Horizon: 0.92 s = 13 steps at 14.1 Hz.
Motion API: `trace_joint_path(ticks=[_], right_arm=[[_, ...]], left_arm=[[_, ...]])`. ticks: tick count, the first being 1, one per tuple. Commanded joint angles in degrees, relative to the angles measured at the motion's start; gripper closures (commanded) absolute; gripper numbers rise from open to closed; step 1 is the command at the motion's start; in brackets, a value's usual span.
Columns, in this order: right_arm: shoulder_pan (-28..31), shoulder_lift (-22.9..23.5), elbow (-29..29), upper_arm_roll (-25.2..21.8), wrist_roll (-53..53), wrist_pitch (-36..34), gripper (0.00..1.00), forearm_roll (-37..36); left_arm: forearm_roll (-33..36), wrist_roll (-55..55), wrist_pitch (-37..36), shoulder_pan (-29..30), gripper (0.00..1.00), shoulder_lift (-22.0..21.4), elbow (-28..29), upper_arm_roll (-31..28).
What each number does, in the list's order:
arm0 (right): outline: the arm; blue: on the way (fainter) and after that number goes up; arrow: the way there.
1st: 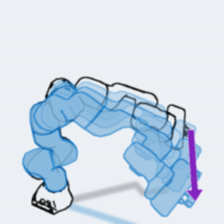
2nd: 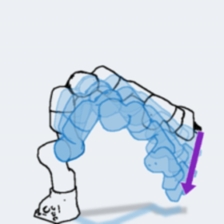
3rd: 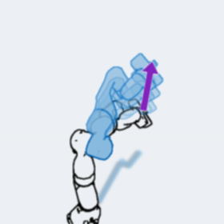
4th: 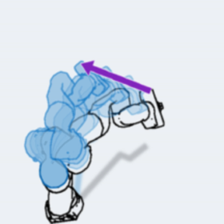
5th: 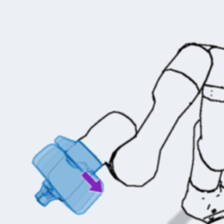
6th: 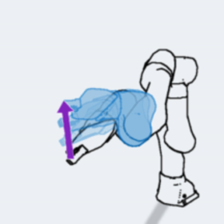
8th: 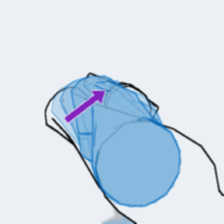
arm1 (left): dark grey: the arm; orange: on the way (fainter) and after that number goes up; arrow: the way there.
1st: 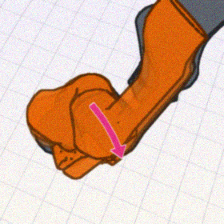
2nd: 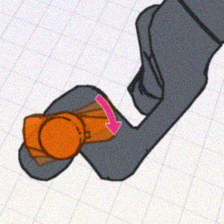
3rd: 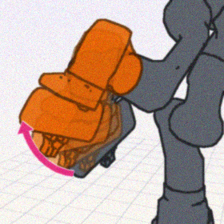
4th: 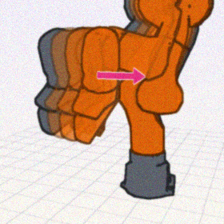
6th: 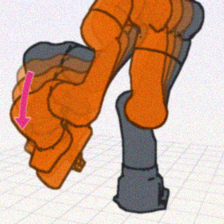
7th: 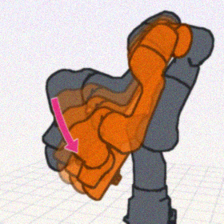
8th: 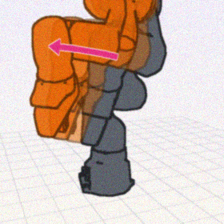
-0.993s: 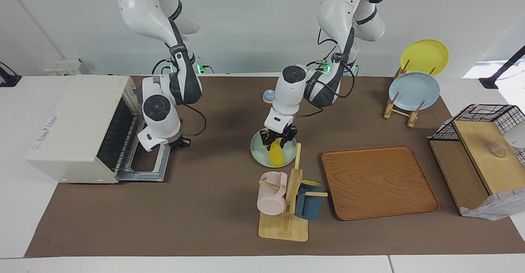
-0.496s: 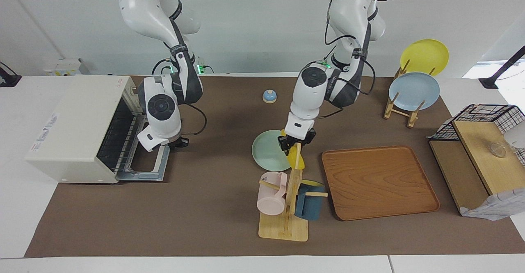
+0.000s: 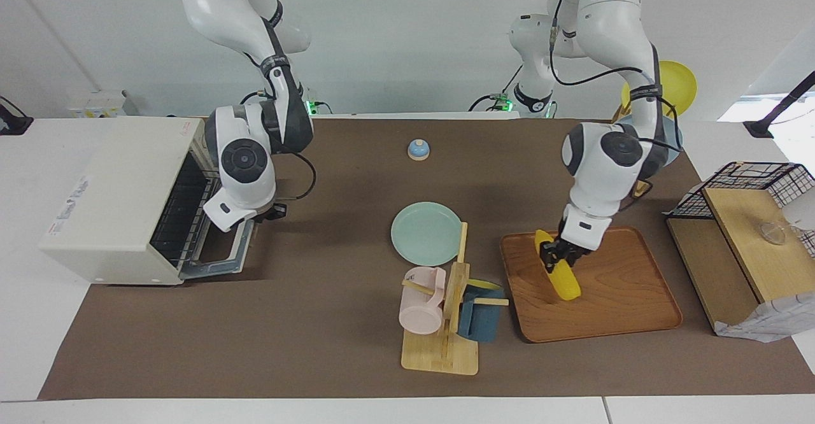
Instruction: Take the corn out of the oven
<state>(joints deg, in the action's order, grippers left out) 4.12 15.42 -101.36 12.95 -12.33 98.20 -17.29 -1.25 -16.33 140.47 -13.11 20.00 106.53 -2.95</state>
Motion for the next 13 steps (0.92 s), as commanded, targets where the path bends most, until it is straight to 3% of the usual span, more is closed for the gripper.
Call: trace_joint_path(ticks=[1, 4, 6, 9, 10, 11, 12, 13], right_arm=[[3.43, -2.57, 1.07, 0.06, 5.55, -1.87, 0.93, -1.34], [5.8, -5.21, 1.07, 0.14, 9.25, -4.06, 0.92, -0.81], [7.03, -7.14, 1.16, 0.14, 11.18, -5.47, 0.89, -0.55], [7.92, -10.83, 3.35, -0.03, 13.38, -10.2, 0.7, 1.82], [8.96, -11.8, 5.62, -0.03, 14.08, -13.01, 0.61, 3.22], [10.37, -12.51, 8.25, -0.12, 14.61, -15.13, 0.35, 6.36], [12.12, -12.95, 10.72, -0.12, 14.71, -16.45, 0.02, 9.88], [14.31, -13.74, 13.18, -0.12, 14.79, -17.86, 0.0, 14.09]], left_arm=[[0.19, 1.3, -3.49, 1.15, 0.0, -3.97, -0.1, -0.21], [0.63, 3.83, -24.81, 2.48, 0.0, -12.41, -1.41, -0.65], [0.63, 6.82, -34.52, 2.65, 0.0, -18.65, -1.94, -0.83], [0.63, 11.66, -46.47, 3.62, 0.0, -23.68, -6.49, -0.66], [0.63, 13.06, -50.51, 3.62, 0.0, -23.34, -10.08, -0.66], [0.63, 16.12, -54.21, 3.62, 0.0, -22.73, -13.34, -0.66], [0.63, 18.33, -56.25, 3.71, 0.0, -22.55, -14.67, -0.66], [0.63, 19.92, -56.79, 3.71, 0.0, -22.63, -14.69, -0.66]])
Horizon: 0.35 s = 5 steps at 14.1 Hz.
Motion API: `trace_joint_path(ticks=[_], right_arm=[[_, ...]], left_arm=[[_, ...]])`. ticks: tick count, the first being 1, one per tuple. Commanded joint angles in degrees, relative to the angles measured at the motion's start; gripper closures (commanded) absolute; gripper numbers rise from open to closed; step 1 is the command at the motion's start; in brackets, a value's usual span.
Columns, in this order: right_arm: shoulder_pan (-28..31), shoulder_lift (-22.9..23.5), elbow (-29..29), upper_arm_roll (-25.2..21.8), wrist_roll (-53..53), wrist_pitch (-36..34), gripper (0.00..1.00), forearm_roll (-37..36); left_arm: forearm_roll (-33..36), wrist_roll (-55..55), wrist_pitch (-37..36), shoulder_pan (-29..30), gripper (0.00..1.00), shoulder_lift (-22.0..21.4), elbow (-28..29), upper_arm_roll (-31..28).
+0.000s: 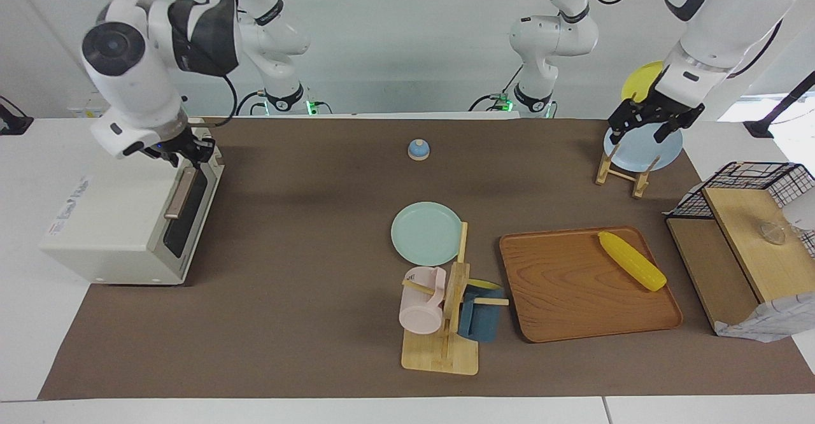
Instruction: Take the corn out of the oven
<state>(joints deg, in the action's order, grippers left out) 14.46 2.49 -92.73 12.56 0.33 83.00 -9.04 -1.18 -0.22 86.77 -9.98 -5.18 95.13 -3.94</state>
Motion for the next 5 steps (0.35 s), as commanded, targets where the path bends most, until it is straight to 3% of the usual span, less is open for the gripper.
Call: trace_joint_path(ticks=[1, 3, 5], right_arm=[[5.3, -0.99, 7.27, 0.27, 2.13, -4.67, 0.0, 8.49], [5.4, -1.0, 10.62, 0.27, 2.04, -7.23, 0.0, 9.13], [4.71, -1.52, 10.2, 0.54, 1.95, -7.41, 0.0, 8.26]], left_arm=[[0.56, 4.34, -3.1, 0.58, 0.0, 2.54, -3.37, 0.16], [0.65, 4.35, -3.1, 0.58, 0.0, 2.54, -3.54, 0.33], [0.65, 4.35, -3.19, 0.58, 0.0, 2.45, -3.63, 0.33]])
